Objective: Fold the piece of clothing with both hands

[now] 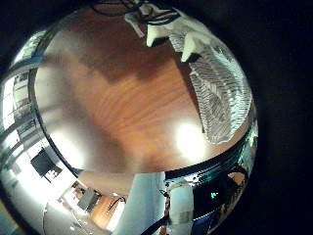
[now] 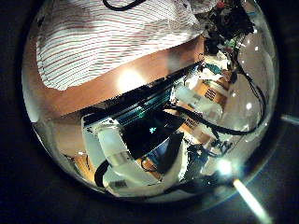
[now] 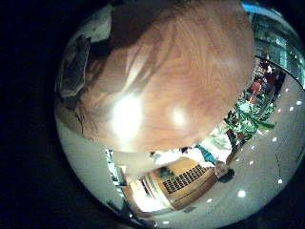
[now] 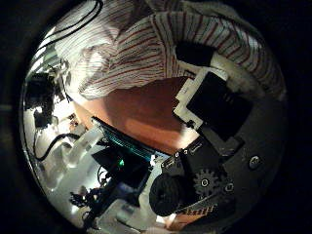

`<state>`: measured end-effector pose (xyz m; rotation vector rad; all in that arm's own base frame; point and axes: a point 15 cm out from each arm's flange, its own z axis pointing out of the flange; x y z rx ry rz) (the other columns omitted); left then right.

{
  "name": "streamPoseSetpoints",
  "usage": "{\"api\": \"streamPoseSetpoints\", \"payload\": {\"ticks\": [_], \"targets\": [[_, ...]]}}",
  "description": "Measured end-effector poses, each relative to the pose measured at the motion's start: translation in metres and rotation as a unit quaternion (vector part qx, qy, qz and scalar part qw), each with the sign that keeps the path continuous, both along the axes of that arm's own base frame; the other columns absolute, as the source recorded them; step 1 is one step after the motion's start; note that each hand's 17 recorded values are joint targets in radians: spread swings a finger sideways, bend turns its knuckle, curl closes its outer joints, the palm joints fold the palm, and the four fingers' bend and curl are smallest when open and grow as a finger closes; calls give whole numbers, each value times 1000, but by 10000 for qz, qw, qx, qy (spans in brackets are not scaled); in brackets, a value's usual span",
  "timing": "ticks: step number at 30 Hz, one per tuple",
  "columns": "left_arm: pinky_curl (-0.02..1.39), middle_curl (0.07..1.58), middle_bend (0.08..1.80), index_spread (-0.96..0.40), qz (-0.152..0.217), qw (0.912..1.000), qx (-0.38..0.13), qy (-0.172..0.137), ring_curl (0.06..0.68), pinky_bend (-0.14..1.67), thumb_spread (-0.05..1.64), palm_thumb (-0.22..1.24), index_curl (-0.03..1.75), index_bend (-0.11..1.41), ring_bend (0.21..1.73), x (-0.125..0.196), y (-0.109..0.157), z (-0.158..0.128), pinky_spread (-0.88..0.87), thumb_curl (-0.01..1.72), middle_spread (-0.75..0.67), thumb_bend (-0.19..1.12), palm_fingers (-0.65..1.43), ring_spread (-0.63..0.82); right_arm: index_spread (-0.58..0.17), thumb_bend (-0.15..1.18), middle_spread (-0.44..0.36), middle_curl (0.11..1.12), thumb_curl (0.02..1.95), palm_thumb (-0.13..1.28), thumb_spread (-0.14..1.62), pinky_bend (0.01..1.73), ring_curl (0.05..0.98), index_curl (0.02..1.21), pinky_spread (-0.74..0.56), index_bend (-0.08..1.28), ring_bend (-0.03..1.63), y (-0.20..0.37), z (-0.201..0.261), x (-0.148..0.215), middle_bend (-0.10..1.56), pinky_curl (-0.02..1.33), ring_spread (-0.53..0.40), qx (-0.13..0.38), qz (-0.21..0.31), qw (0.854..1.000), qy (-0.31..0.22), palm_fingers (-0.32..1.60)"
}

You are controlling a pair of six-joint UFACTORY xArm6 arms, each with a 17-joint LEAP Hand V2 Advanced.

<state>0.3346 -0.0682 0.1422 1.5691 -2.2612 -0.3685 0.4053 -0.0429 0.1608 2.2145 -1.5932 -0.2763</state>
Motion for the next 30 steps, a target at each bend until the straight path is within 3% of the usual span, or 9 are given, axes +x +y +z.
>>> {"api": "streamPoseSetpoints", "payload": {"ticks": [9,17,23,30], "targets": [[333,272,178,-1,-70,9999,-70,-107,215,362,1264,9,303,166,613,-7,-20,-18,548,214,358,-10,-8,502,-338,-13,-167,840,642,1031,949,1366,691,884,-226,1010,1369,-29,30,1,1249,707,-232,2,-311,9989,-354,1081],[327,276,179,8,-39,9992,-175,-350,216,363,1283,24,311,171,623,2,-20,13,537,222,346,-9,10,498,-318,-14,-156,849,670,1024,960,1358,724,914,-211,1023,1374,-10,76,6,1265,745,-232,3,-72,9961,-883,1068],[324,280,184,11,195,9984,-196,-503,214,361,1291,30,320,174,623,7,2,46,524,225,333,-11,28,494,-310,-13,-145,848,688,1030,962,1340,740,928,-209,1024,1365,23,110,-2,1276,769,-233,-264,511,9929,-1038,1067],[319,285,183,12,661,9954,-286,-636,211,357,1295,31,328,173,622,9,53,65,523,226,319,-12,45,482,-303,-14,-137,845,702,1030,959,1320,756,935,-211,1027,1354,78,138,-11,1278,796,-234,-765,1305,9824,-1095,1071]]}}
